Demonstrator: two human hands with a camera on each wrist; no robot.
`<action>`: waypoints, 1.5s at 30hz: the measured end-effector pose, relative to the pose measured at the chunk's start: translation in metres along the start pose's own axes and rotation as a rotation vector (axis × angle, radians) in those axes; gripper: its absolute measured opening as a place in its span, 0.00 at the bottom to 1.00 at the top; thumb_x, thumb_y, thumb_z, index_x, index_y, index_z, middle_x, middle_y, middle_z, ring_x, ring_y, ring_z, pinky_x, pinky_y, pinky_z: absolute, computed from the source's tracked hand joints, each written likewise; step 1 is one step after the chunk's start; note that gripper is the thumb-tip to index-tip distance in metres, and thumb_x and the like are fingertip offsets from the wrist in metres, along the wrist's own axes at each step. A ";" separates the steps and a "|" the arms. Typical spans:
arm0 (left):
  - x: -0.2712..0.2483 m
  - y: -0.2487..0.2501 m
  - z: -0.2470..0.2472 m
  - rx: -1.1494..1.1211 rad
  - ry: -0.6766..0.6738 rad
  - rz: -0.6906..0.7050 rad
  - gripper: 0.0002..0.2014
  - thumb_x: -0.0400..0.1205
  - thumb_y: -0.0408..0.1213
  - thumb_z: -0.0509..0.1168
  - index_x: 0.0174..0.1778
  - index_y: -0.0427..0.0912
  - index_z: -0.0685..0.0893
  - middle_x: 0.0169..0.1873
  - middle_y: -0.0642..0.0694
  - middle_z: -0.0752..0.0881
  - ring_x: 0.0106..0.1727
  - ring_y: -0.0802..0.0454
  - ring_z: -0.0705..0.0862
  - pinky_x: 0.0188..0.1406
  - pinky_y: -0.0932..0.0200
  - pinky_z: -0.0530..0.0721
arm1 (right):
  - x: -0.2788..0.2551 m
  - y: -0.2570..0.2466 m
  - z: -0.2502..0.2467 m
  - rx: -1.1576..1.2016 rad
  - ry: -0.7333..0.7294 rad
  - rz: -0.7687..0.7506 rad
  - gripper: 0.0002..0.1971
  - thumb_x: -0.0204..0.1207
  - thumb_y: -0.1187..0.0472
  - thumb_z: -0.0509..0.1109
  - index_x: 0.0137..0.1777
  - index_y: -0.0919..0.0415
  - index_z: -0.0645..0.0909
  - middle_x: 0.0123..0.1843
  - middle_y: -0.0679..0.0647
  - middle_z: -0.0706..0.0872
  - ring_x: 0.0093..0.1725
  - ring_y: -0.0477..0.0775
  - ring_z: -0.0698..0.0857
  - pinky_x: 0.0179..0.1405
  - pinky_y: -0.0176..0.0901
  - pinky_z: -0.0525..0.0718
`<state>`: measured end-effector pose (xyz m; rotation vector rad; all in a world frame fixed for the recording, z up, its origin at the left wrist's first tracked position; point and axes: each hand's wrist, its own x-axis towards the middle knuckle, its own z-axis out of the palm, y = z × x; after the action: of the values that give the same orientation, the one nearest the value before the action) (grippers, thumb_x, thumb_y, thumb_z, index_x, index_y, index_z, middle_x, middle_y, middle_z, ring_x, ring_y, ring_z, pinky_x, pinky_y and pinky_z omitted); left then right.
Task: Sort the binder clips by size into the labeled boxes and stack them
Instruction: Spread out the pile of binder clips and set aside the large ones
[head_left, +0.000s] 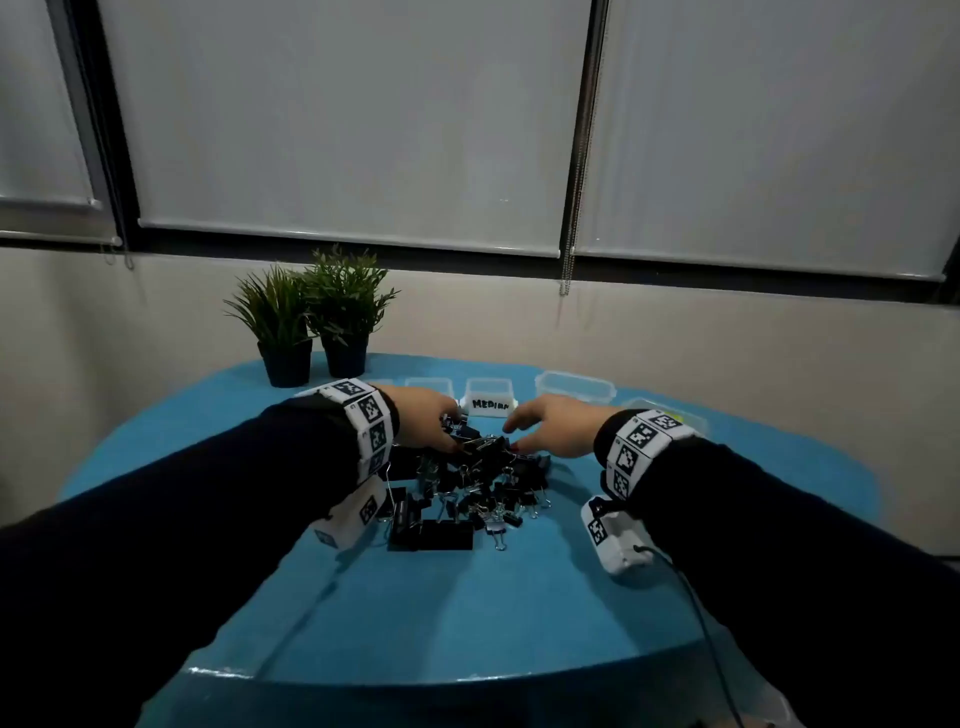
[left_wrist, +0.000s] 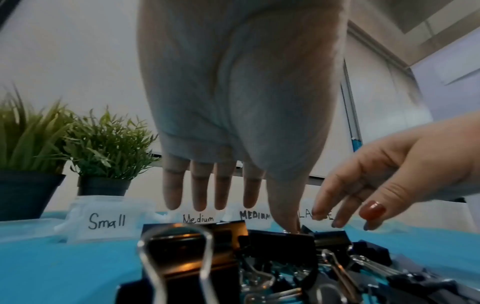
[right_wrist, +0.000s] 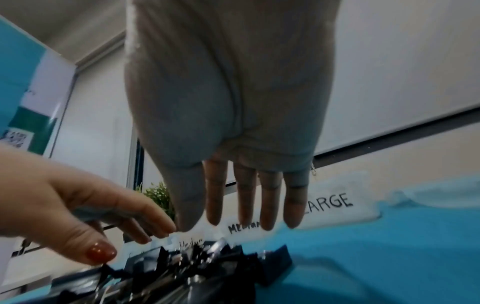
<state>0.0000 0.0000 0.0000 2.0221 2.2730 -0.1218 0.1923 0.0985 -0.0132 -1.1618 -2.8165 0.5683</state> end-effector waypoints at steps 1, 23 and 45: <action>0.001 -0.001 0.000 0.008 -0.039 -0.020 0.32 0.86 0.56 0.64 0.85 0.49 0.66 0.80 0.45 0.74 0.77 0.44 0.75 0.73 0.50 0.72 | 0.001 0.002 0.001 0.021 -0.007 0.012 0.17 0.82 0.50 0.73 0.70 0.46 0.82 0.72 0.50 0.82 0.68 0.53 0.81 0.73 0.49 0.76; 0.017 -0.019 0.028 -0.198 -0.029 -0.200 0.25 0.78 0.56 0.75 0.69 0.55 0.79 0.61 0.48 0.85 0.51 0.51 0.83 0.51 0.56 0.85 | 0.028 0.015 0.029 0.353 0.004 0.171 0.15 0.67 0.66 0.84 0.51 0.51 0.90 0.56 0.58 0.91 0.55 0.60 0.91 0.47 0.50 0.90; 0.057 -0.040 0.039 -0.578 0.009 0.002 0.13 0.78 0.53 0.75 0.56 0.56 0.92 0.50 0.58 0.87 0.48 0.60 0.85 0.51 0.60 0.85 | 0.071 0.012 0.022 0.575 0.287 0.087 0.11 0.72 0.73 0.71 0.45 0.55 0.88 0.37 0.53 0.87 0.33 0.53 0.83 0.39 0.44 0.84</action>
<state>-0.0457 0.0471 -0.0458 1.7114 1.9944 0.4871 0.1457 0.1478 -0.0447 -1.1298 -2.1558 1.0325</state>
